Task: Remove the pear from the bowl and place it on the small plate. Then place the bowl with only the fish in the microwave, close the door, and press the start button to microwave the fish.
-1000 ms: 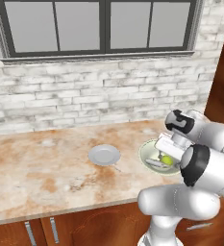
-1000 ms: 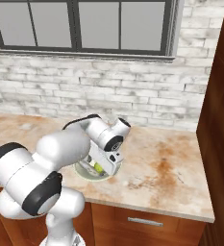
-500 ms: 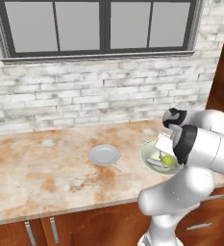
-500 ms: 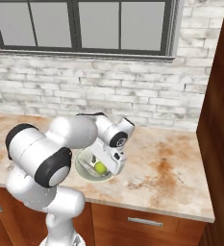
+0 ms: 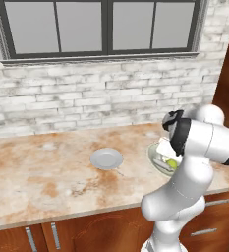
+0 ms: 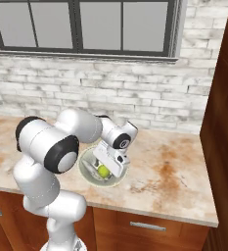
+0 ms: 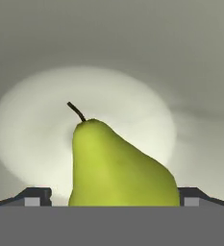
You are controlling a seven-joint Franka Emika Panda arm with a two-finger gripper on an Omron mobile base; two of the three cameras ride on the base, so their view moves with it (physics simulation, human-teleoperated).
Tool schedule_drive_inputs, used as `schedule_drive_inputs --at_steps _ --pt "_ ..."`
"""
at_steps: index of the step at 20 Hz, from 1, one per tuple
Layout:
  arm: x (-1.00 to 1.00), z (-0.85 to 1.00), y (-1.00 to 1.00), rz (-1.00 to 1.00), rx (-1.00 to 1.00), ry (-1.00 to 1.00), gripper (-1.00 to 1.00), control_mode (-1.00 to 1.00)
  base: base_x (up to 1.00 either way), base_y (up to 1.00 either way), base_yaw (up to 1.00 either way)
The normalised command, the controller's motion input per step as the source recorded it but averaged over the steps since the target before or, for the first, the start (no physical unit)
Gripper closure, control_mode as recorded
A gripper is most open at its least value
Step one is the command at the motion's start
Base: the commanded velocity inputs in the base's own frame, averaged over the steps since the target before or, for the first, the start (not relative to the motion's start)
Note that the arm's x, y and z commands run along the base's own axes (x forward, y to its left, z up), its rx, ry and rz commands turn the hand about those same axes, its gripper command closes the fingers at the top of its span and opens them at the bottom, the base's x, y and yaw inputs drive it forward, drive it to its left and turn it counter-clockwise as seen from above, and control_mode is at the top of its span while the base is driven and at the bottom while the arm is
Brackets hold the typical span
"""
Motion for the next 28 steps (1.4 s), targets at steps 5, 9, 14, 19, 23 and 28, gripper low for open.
schedule_drive_inputs --at_steps 5,9,14,19,23,28 --pt "0.00 -0.01 0.32 -0.01 0.00 0.00 -1.00 -1.00 0.00 0.00 0.00" --pt "0.00 0.00 0.35 -0.03 0.00 0.00 1.00 -1.00 0.00 0.00 0.00" --pt "0.00 0.16 0.16 -0.02 0.00 -0.01 1.00 -1.00 0.00 0.00 0.00" --pt "-0.01 0.86 -0.10 0.00 -0.02 -0.15 1.00 -1.00 0.00 0.00 0.00" --pt "-0.08 0.94 -0.16 0.00 -0.07 -0.32 1.00 -1.00 0.00 0.00 0.00" --pt "-0.33 0.53 0.08 0.00 -0.13 -0.36 1.00 -1.00 0.00 0.00 0.00"
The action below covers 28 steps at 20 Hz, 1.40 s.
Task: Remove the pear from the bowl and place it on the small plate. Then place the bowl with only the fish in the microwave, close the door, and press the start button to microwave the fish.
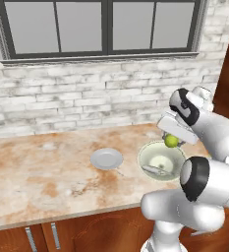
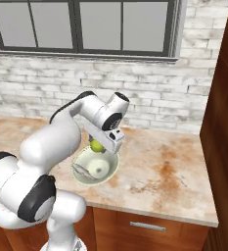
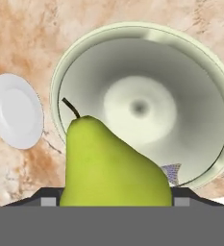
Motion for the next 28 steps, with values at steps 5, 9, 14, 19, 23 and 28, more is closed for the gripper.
schedule_drive_inputs --at_steps 5,9,14,19,23,28 --pt "-0.31 0.47 0.26 0.00 -0.18 -0.30 1.00 -1.00 0.00 0.00 0.00" --pt "-0.03 0.33 0.54 0.00 -0.17 -0.18 1.00 -1.00 0.00 0.00 0.00" --pt "0.08 0.20 0.86 0.00 -0.16 -0.02 1.00 -1.00 0.00 0.00 0.00" --pt "0.51 0.00 0.99 0.00 -0.08 0.10 1.00 -1.00 0.00 0.00 0.00" --pt "0.53 -0.19 0.81 0.00 -0.05 0.17 1.00 -1.00 0.00 0.00 0.00" --pt "0.54 -0.79 0.28 0.03 0.00 0.23 1.00 -1.00 0.00 0.00 0.00"
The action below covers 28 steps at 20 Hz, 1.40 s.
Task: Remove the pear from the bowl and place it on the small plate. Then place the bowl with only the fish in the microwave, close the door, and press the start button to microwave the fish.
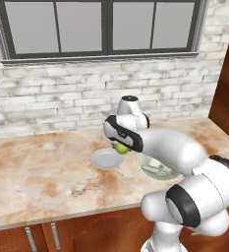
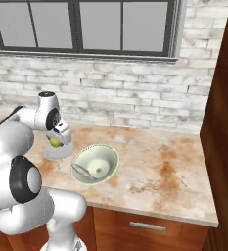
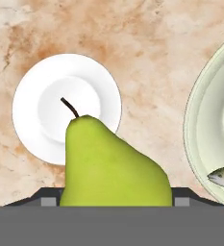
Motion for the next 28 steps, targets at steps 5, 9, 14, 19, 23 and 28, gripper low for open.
schedule_drive_inputs --at_steps 5,9,14,19,23,28 --pt "0.41 -0.51 0.11 0.02 0.00 0.06 1.00 -1.00 0.00 0.00 0.00" --pt "0.07 -0.39 0.42 0.00 -0.06 -0.03 1.00 -1.00 0.00 0.00 0.00" --pt "0.14 -0.45 0.36 0.00 -0.08 -0.02 1.00 -1.00 0.00 0.00 0.00" --pt "0.23 -0.29 0.23 0.00 0.00 -0.02 1.00 -1.00 0.00 0.00 0.00" --pt "0.13 -0.34 0.01 0.00 0.00 -0.07 1.00 -1.00 0.00 0.00 0.00" --pt "0.10 -0.39 -0.01 0.00 0.00 -0.05 -1.00 -1.00 0.00 0.00 0.00"
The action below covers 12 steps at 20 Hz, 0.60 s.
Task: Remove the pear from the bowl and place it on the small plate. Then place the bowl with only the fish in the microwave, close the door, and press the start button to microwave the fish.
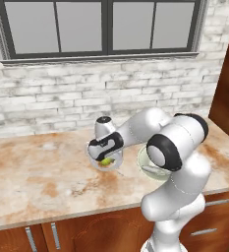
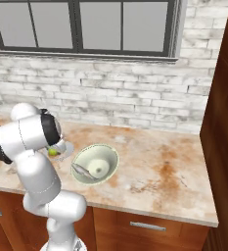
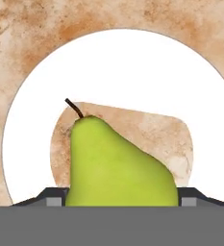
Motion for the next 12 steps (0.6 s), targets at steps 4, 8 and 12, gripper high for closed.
schedule_drive_inputs --at_steps 4,8,12 --pt "0.01 -0.18 0.00 0.00 0.00 -0.08 -1.00 -1.00 0.00 0.00 0.00" --pt "-0.11 0.17 -0.07 0.00 0.00 -0.15 -1.00 -1.00 0.00 0.00 0.00" --pt "-0.27 0.67 0.00 0.00 0.00 -0.20 -1.00 -1.00 0.00 0.00 0.00"
